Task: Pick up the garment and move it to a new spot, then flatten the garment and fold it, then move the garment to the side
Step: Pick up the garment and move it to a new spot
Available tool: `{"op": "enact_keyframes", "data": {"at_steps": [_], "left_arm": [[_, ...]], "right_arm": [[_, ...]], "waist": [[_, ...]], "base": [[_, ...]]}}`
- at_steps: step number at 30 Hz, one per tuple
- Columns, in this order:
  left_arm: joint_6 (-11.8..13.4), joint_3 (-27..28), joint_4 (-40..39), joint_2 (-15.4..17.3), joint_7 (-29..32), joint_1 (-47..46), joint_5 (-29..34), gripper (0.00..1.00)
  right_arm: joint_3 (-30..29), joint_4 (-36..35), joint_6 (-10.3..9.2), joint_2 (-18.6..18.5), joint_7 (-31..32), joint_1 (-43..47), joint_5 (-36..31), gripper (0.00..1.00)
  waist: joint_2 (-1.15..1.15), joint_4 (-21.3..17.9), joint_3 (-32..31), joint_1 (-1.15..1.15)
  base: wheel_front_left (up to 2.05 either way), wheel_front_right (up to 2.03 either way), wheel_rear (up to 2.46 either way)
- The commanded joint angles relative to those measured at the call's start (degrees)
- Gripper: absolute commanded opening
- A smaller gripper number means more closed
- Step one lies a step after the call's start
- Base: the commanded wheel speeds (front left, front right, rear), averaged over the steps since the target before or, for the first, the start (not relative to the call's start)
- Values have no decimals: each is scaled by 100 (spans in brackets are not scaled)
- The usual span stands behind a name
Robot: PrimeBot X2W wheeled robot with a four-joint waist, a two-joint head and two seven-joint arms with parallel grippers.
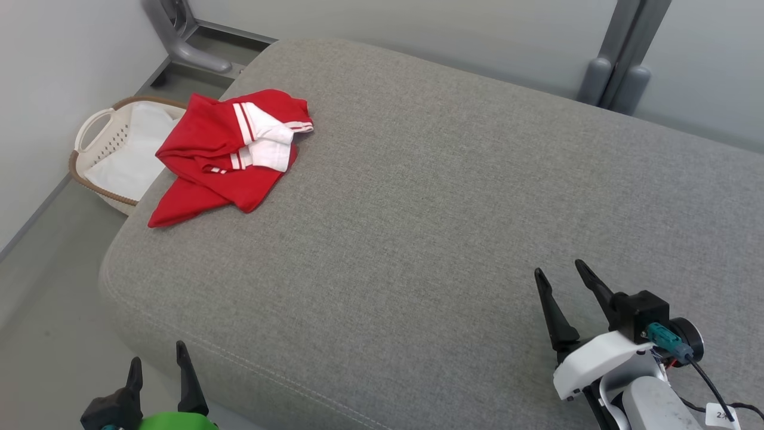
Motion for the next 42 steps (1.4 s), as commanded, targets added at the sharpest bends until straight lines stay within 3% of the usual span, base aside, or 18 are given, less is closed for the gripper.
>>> {"op": "enact_keyframes", "data": {"at_steps": [1, 7, 16, 27, 30, 35, 42], "left_arm": [[7, 27, 37, 15, 0, -100, -94, 100], [-121, 277, 244, 22, 0, -718, -647, 100], [-427, 1059, 876, 74, 1, -2313, -231, 100], [-881, 1393, 2097, 739, 1, -4149, 52, 100], [-934, 1437, 2589, 1083, 1, -4602, -24, 100], [-963, 1420, 3404, 1429, 98, -5126, -99, 100], [-744, 1548, 4358, 1669, 478, -5535, -243, 100]], "right_arm": [[29, 8, -10, -34, -1, -63, -35, 100], [136, -119, -11, -34, -1, -323, -235, 100], [349, -426, -11, -151, 0, -939, -476, 100], [667, -870, -11, -368, -1, -1517, -421, 100], [743, -952, -10, -370, -1, -1668, -426, 100], [773, -1032, -11, -398, 1, -1721, -391, 100], [732, -1075, -12, -414, 8, -1665, -384, 100]], "waist": [[0, -31, 134, 0], [0, -365, 600, 0], [0, -969, 1591, 0], [0, -1579, 2574, 0], [0, -1772, 2784, 0], [0, -2015, 2985, 0], [0, -2244, 3101, 0]], "base": [[0, 0, 0], [0, 0, 0], [0, 0, 0], [0, 0, 0], [0, 0, 0], [0, 0, 0], [0, 0, 0]]}}
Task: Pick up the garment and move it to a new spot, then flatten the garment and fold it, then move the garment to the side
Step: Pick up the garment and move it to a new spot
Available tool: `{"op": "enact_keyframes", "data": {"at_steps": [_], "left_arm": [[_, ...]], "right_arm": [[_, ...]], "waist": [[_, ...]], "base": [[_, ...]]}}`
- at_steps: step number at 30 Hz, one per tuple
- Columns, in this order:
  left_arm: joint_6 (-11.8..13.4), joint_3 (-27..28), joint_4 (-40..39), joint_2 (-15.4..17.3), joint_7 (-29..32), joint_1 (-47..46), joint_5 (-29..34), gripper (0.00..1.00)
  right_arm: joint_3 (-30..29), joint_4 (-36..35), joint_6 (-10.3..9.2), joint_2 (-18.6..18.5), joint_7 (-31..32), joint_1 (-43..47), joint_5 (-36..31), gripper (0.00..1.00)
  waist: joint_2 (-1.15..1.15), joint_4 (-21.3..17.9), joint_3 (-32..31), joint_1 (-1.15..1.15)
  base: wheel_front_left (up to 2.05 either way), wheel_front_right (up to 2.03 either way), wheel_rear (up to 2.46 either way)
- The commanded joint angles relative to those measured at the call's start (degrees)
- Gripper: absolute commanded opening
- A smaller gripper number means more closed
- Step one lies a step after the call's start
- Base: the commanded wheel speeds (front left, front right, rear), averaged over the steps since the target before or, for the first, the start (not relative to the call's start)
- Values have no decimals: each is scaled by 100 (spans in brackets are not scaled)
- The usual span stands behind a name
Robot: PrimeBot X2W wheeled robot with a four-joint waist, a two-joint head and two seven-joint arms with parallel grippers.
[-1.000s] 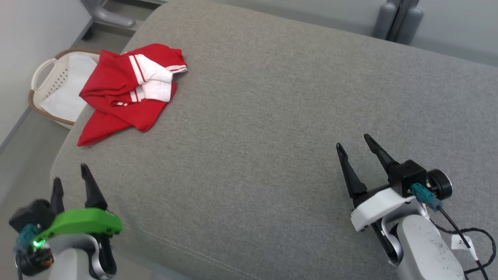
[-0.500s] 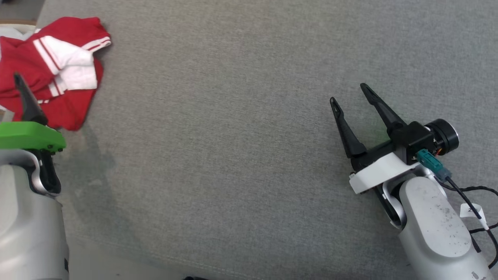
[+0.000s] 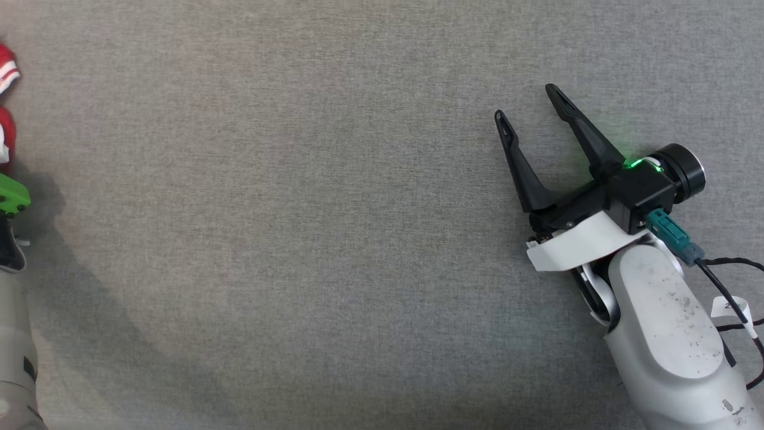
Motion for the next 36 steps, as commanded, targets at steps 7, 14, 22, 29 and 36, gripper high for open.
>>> {"op": "enact_keyframes", "data": {"at_steps": [7, 14, 22, 29, 36], "left_arm": [[39, -148, 250, 120, -283, -204, 146, 0], [-188, -509, -435, 158, -468, -584, 324, 0], [-255, -1312, -1866, -380, -467, -594, 175, 0], [-257, -2667, -2888, -1101, -462, -83, -440, 0], [-258, -4025, -3042, -1540, -361, 366, -850, 0]], "right_arm": [[-179, 272, -14, -47, 34, 193, 36, 100], [-339, 347, -12, 138, 16, 299, 96, 100], [-371, 478, -11, 274, 12, 567, 287, 100], [-224, 531, -11, 289, 12, 819, 664, 100], [-106, 571, -11, 292, 12, 992, 892, 100]], "waist": [[0, -256, 2, 0], [0, -283, -528, 0], [0, -618, -1216, 0], [0, -1249, -1742, 0], [0, -1922, -1961, 0]], "base": [[0, 0, 0], [0, 0, 0], [0, 0, 0], [0, 0, 0], [0, 0, 0]]}}
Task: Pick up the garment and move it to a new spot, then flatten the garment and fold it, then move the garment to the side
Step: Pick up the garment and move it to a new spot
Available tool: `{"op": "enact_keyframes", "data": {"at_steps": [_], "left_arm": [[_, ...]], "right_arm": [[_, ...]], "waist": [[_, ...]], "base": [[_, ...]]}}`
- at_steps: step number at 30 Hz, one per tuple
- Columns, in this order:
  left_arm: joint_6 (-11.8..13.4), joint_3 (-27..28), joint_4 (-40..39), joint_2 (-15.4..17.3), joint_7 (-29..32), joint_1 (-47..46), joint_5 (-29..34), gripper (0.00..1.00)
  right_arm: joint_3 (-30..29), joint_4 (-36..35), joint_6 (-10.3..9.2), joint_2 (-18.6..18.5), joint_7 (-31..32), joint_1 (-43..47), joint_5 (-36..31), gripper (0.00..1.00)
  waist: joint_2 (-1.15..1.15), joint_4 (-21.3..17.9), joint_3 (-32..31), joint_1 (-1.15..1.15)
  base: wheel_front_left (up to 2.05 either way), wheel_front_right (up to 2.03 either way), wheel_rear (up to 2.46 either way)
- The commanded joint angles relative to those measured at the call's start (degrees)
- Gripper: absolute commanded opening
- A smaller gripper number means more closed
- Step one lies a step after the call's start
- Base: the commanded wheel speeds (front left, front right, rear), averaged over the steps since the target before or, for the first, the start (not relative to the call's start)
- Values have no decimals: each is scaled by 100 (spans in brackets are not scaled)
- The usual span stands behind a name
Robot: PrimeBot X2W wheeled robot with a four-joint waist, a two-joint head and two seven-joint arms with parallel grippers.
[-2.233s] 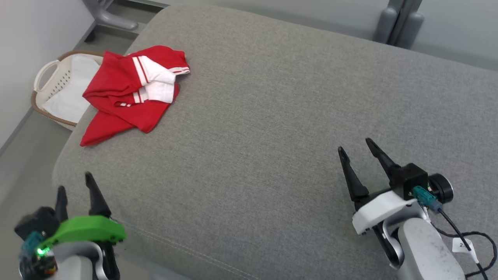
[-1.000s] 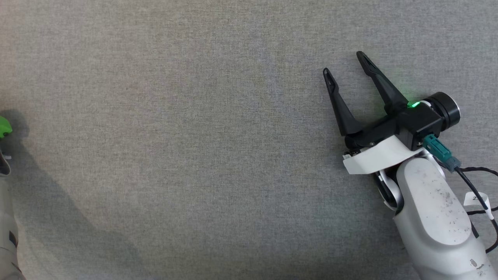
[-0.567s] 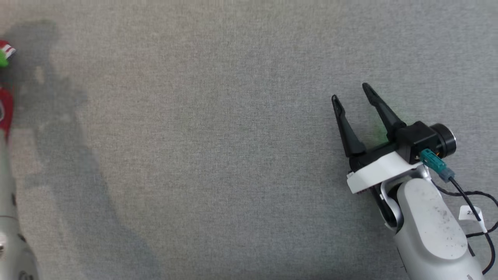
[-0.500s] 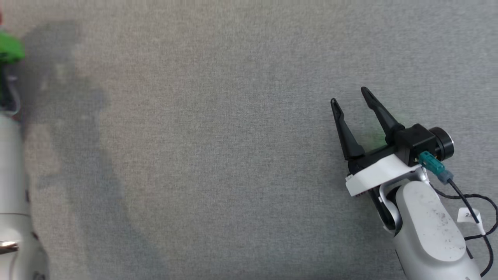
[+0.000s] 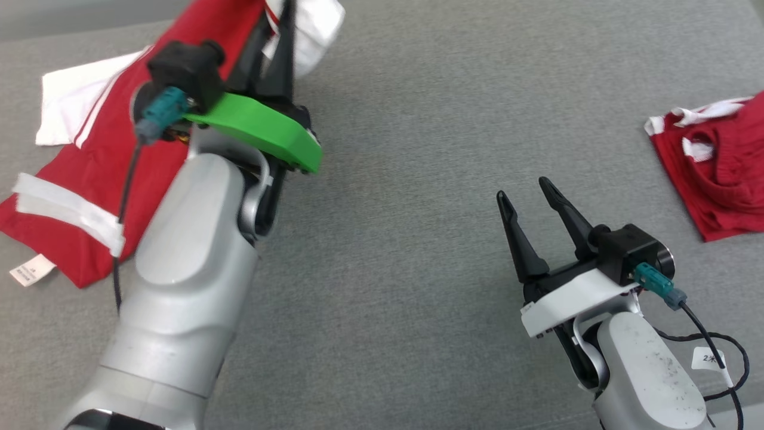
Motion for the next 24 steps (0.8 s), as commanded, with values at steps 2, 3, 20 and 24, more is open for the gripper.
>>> {"op": "enact_keyframes", "data": {"at_steps": [2, 3, 20, 24], "left_arm": [[-19, -385, 7, -44, 8, 218, -205, 0], [-18, -513, 6, -58, 2, 260, -271, 0], [975, -1429, -309, 3, -99, 1664, -587, 100], [1094, -705, -638, 180, -102, 2399, -26, 100]], "right_arm": [[32, 37, -9, -14, 1, 129, 54, 100], [30, 44, -9, -13, 1, 140, 65, 100], [-111, 197, -9, -15, 1, 492, 57, 100], [-201, 253, -9, -14, 1, 617, 44, 100]], "waist": [[-1, -688, -351, 0], [-1, -747, -363, 0], [-1, -677, -830, 0], [-1, -475, -1064, 0]], "base": [[0, 0, 0], [0, 0, 0], [0, 0, 0], [0, 0, 0]]}}
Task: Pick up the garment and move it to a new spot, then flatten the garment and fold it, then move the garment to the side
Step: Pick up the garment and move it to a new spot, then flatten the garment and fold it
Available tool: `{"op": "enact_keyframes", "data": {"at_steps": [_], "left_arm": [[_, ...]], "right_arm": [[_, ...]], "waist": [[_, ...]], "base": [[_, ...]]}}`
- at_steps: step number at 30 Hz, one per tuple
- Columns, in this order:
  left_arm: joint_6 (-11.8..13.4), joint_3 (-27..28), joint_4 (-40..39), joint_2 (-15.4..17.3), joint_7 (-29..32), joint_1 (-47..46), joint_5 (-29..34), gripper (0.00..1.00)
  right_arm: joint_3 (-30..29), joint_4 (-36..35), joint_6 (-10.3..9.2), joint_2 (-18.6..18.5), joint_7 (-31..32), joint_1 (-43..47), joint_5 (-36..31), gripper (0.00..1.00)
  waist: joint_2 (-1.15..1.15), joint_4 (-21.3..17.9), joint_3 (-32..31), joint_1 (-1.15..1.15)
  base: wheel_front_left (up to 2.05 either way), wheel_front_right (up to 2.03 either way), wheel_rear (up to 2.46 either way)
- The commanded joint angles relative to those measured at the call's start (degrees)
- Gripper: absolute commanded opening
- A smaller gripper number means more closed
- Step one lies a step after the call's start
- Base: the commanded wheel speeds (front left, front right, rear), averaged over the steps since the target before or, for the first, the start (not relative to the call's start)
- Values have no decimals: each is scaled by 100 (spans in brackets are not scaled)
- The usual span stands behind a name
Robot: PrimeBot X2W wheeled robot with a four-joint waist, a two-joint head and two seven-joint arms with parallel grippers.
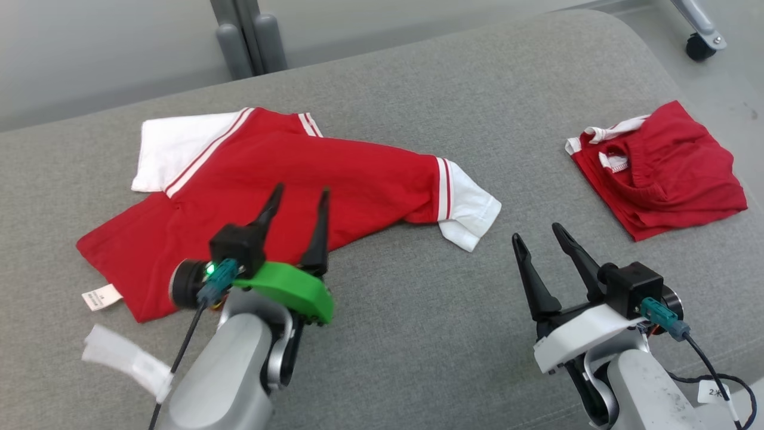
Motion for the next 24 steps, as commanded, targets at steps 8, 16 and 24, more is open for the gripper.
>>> {"op": "enact_keyframes", "data": {"at_steps": [8, 16, 24], "left_arm": [[-14, 1547, -760, 119, -14, 1738, 858, 100], [-260, 2487, -1076, -145, -9, 2736, 1364, 100], [-301, 2569, -1120, -238, -10, 2921, 1182, 100]], "right_arm": [[-162, 130, -9, -18, 1, 432, -93, 100], [-394, 268, -9, -17, 1, 790, -176, 100], [-450, 352, -9, -19, 1, 739, -241, 100]], "waist": [[0, 513, -645, 0], [0, 787, -761, 0], [0, 885, -622, 0]], "base": [[0, 0, 0], [0, 0, 0], [0, 0, 0]]}}
